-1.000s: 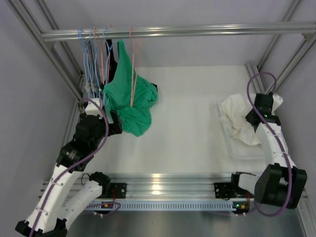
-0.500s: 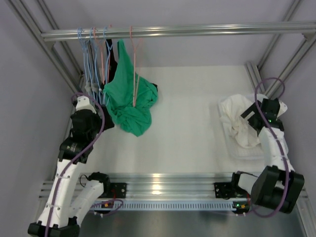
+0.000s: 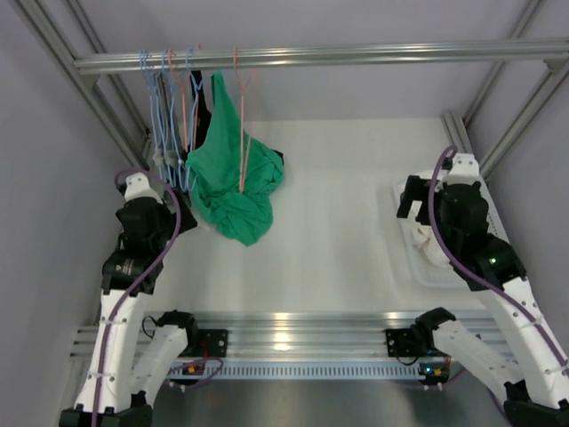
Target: Remove the tank top from the hanger
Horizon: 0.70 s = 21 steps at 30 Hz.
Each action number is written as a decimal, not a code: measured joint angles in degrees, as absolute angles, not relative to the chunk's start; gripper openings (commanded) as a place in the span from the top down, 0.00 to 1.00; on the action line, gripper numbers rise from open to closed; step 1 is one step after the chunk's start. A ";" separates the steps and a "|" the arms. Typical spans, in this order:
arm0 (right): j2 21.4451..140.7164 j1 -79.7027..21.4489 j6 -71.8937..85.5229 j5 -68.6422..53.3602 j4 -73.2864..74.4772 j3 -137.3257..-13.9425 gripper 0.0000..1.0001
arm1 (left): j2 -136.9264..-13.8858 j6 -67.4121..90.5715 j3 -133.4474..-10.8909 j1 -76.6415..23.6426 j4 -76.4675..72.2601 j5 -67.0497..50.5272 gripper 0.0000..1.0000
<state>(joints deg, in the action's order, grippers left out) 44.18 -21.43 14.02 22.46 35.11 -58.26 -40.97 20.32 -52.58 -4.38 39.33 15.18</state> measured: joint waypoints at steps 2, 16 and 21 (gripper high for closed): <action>42.22 -23.22 13.04 24.10 38.46 -58.89 0.01 | -40.56 20.45 -52.69 -4.54 40.07 15.27 0.01; 29.34 -23.40 9.52 27.49 46.24 -62.59 0.01 | -34.50 21.15 -52.62 -7.18 43.29 12.16 0.01; 28.95 -23.40 9.13 27.81 46.78 -61.36 0.01 | -34.87 21.06 -51.62 -7.18 43.18 9.19 0.01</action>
